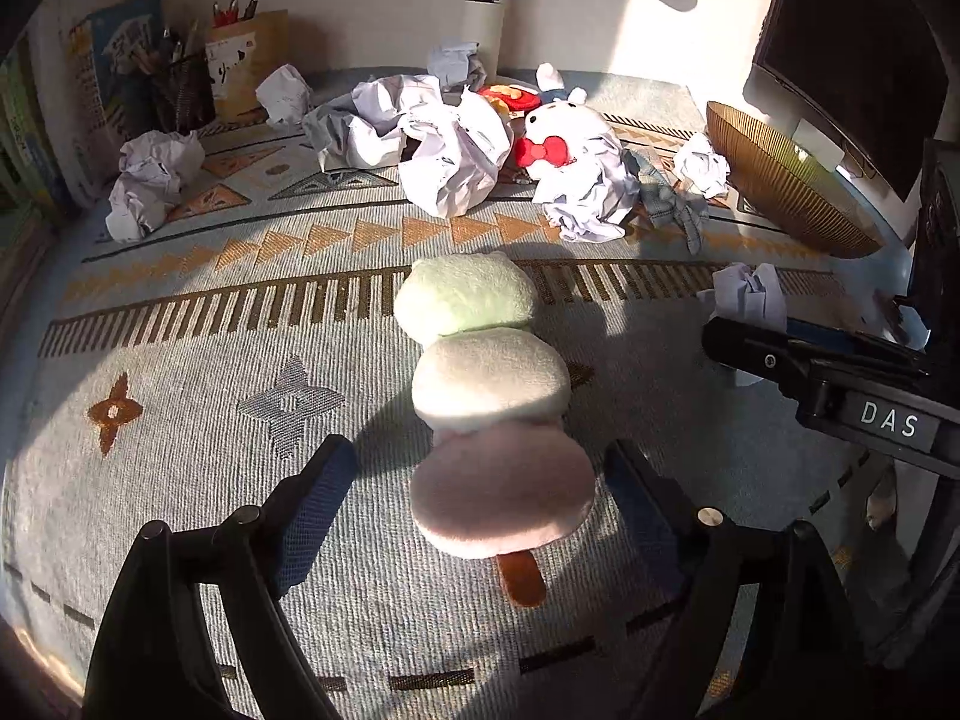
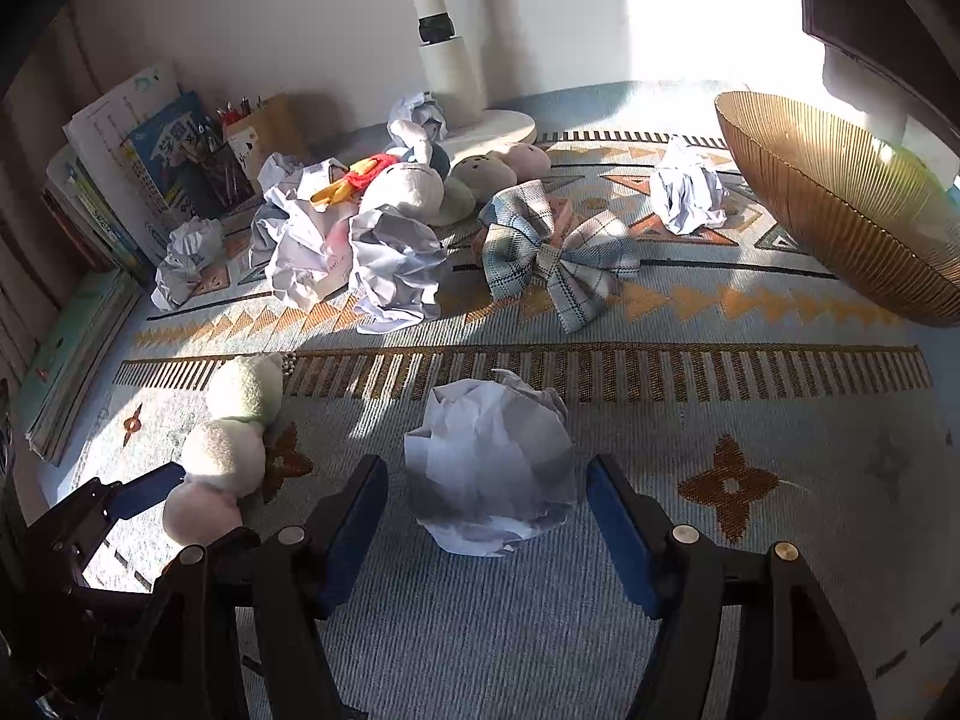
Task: Organize objects
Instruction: 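Lift and carry the plush balls and paper ball toward the amber glass bowl, then open right tool to drop paper ball in bowl while left tool releases plush balls there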
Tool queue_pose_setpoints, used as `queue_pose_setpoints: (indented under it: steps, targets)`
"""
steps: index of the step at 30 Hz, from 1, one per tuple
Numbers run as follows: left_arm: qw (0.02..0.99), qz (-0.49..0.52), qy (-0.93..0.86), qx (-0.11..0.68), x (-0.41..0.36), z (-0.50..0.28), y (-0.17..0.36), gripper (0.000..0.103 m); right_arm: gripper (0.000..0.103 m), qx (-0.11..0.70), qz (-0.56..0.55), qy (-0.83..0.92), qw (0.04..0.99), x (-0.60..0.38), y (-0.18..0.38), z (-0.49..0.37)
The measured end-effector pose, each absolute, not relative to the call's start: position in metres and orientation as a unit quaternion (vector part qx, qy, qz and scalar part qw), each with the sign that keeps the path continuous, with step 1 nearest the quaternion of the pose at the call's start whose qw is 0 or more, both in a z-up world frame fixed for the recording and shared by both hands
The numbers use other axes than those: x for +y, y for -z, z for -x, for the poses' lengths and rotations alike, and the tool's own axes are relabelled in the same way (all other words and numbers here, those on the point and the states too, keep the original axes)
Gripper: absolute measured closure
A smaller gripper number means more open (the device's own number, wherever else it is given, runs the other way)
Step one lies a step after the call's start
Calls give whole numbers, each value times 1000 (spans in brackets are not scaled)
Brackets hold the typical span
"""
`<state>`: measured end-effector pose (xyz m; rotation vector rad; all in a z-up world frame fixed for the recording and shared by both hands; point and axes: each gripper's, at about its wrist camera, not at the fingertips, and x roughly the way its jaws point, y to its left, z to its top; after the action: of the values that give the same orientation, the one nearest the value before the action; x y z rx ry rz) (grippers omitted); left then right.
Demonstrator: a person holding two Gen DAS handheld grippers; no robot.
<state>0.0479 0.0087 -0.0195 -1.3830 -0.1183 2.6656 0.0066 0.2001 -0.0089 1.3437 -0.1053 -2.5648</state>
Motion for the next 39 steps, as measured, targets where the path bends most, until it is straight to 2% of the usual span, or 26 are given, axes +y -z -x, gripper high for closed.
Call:
queue_pose_setpoints:
  steps: [3, 5, 6, 10, 13, 18, 22, 28, 31, 33, 34, 37, 39]
  targets:
    - [34, 463, -885, -35, 14, -43, 20, 25, 38, -44, -456, 882, 112, 202, 9, -7]
    - [23, 458, -889, -7, 21, -44, 20, 47, 55, -48, -453, 883, 111, 203, 8, -7]
    - [28, 453, -891, -6, 23, -46, 18, 57, 55, -50, -452, 884, 109, 204, 9, -8]
    - [36, 442, -896, -21, 22, -48, 8, 58, 57, -76, -433, 891, 113, 214, -2, -14]
    - [69, 409, -910, -17, 35, -50, -22, 58, 57, -71, -394, 911, 97, 227, -30, -22]
    - [156, 334, -930, 2, 89, -18, -82, 57, 57, -90, -348, 933, 21, 278, -76, -20]
    - [226, 305, -925, -23, 139, 35, -114, 57, 57, -121, -308, 942, -54, 334, -108, -6]
    - [300, 318, -897, -67, 203, 102, -102, 57, 56, -137, -313, 930, -138, 396, -104, 22]
    - [317, 335, -885, -69, 227, 124, -87, 55, 56, -136, -324, 925, -142, 417, -95, 37]
    - [317, 344, -881, -69, 238, 134, -81, 45, 46, -123, -333, 924, -141, 423, -91, 46]
    - [311, 348, -882, -69, 240, 138, -79, 36, 36, -121, -327, 925, -148, 425, -90, 46]
    - [313, 348, -880, -78, 236, 138, -81, 35, 34, -128, -308, 931, -148, 434, -91, 42]
    - [312, 341, -883, -87, 226, 132, -87, 35, 28, -133, -297, 934, -148, 437, -92, 37]
